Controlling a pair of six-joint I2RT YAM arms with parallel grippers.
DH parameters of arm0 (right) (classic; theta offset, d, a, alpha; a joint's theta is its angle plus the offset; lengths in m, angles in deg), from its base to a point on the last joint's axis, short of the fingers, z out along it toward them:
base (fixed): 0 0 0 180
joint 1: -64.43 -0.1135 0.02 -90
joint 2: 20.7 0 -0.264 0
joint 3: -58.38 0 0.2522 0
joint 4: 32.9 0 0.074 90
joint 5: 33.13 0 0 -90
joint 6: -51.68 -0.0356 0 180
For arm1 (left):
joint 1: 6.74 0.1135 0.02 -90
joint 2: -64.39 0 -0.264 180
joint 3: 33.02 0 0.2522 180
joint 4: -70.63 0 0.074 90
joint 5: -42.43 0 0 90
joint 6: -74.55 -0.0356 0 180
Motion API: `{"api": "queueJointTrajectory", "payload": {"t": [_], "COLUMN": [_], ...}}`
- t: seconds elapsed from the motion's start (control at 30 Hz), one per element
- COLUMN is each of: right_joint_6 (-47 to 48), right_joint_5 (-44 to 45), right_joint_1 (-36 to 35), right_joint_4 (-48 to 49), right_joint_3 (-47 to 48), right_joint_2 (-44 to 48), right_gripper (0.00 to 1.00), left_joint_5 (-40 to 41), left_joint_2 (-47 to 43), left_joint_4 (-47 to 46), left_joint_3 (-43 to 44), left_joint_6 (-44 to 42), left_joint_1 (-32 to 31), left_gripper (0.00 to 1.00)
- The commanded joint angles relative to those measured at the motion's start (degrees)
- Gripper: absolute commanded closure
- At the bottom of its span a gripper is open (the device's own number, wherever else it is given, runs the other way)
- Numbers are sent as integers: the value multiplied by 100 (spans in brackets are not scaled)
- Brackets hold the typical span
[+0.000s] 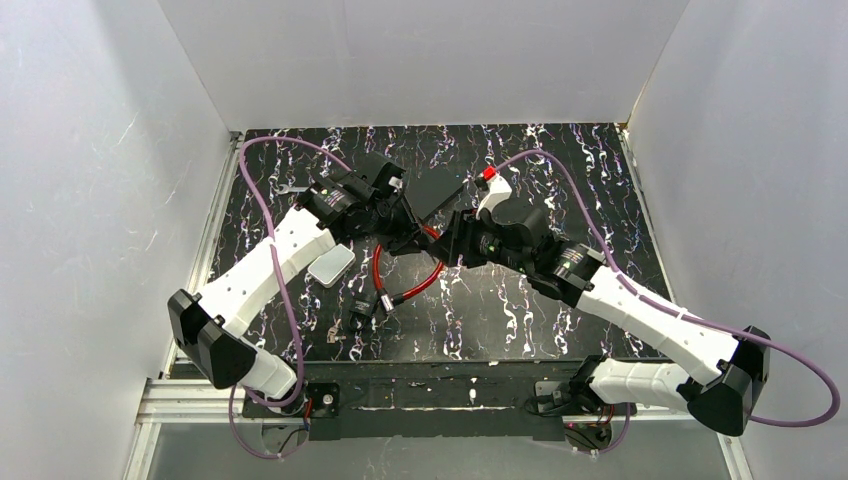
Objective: Unlock with the key
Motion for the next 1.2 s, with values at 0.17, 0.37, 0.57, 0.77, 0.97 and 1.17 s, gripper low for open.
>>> {"api": "queueJointTrajectory", "payload": {"t": [0.17,0.37,0.57,0.77,0.97,1.17], "right_joint_6": [-92,-134,-130,-82,-71,-154], "right_joint_5": [65,-51,-106,-166,-107,699], "right_joint_1": [-70,-80,-79,-80,-80,-80], "right_joint_4": [305,356,459,561,602,-910], "right_joint_3": [-116,-136,-168,-175,-266,418], "right_joint_2": [-23,-113,-115,-104,96,418], "right_gripper": [44,48,67,94,99,99], "left_joint_5": [172,159,149,119,27,-123], "left_joint_2": [-350,-457,-525,-553,-636,-911], "left_joint_4": [-38,-177,-248,-275,-397,-444], "left_joint_3": [41,-77,-157,-201,-272,-396], "left_joint_6": [180,217,241,251,141,-235], "left_joint_1": [1,1,5,9,21,51], "left_gripper": [83,83,84,83,77,21]}}
